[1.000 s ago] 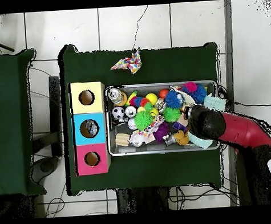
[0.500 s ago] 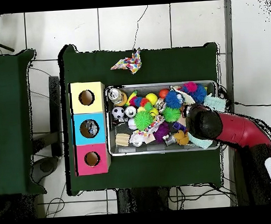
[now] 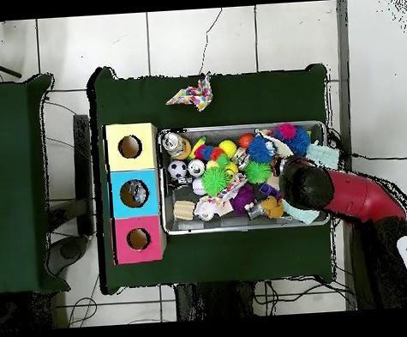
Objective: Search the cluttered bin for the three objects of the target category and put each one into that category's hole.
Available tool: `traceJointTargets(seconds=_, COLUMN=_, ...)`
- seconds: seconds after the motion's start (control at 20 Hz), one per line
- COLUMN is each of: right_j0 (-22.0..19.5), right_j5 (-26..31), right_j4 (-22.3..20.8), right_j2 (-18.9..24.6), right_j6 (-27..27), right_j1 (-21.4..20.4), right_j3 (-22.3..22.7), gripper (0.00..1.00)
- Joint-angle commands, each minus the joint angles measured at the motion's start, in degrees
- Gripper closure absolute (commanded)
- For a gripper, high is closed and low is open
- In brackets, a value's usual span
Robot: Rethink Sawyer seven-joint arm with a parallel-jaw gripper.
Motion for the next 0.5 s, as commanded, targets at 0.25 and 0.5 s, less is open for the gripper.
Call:
traceJointTargets(seconds=0.25, right_j0=-5.82, right_j5=-4.66, right_j4=1.08, right_j2=7.16, right_j6=4.57, right_j1=5.73, right_j3=4.98, gripper=0.00)
traceJointTargets(seconds=0.5, right_j0=-9.88, right_j5=-5.63, right_j4=-1.00, right_j2=9.28, right_j6=1.70, right_j1=8.59, right_j3=3.99, gripper=0.00)
